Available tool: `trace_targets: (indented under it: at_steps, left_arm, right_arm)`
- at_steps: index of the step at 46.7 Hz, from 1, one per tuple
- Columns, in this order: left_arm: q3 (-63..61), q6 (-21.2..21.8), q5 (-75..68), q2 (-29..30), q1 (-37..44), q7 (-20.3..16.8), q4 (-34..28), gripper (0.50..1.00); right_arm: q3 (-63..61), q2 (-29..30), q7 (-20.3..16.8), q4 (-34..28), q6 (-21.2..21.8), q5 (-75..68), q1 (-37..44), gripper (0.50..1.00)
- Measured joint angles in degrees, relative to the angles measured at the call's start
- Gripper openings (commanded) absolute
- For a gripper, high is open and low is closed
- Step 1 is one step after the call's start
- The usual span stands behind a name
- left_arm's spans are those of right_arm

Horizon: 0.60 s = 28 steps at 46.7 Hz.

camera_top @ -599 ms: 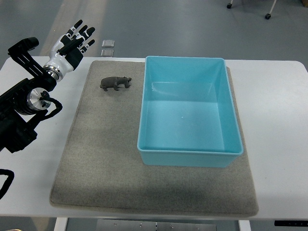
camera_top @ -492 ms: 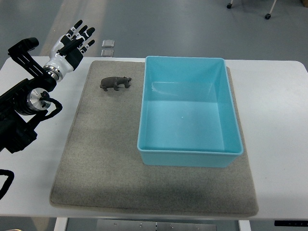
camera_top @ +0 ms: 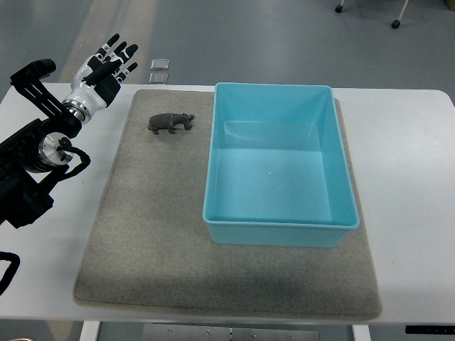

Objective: Place brown hippo in blue box with left hand

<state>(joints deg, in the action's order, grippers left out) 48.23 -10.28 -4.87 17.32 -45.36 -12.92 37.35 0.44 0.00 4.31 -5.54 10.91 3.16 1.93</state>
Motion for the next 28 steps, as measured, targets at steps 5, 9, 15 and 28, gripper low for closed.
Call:
trace_targets:
  at_steps: [5,9,15,28]
  left_arm:
    - [0.02,-0.04,0.04,0.00,-0.25,0.00,0.00,0.996]
    - [0.00,-0.05,0.03,0.02,-0.43,0.00,0.00,0.996]
    - [-0.14,-0.09,-0.21,0.48,-0.94,0.00,0.00,0.996]
    - [-0.29,-1.54,-0.81,2.29,-1.58,0.00,0.00,0.996]
  right_arm:
    - [0.00,0.00,0.00,0.00,0.00,0.00,0.00,0.936]
    - [0.00,0.00,0.00,0.00,0.00,0.00,0.00,0.936]
    - [0.00,0.00,0.00,0.00,0.00,0.00,0.00,0.936]
    - [0.00,0.00,0.00,0.00,-0.02,0.00,0.00,0.936]
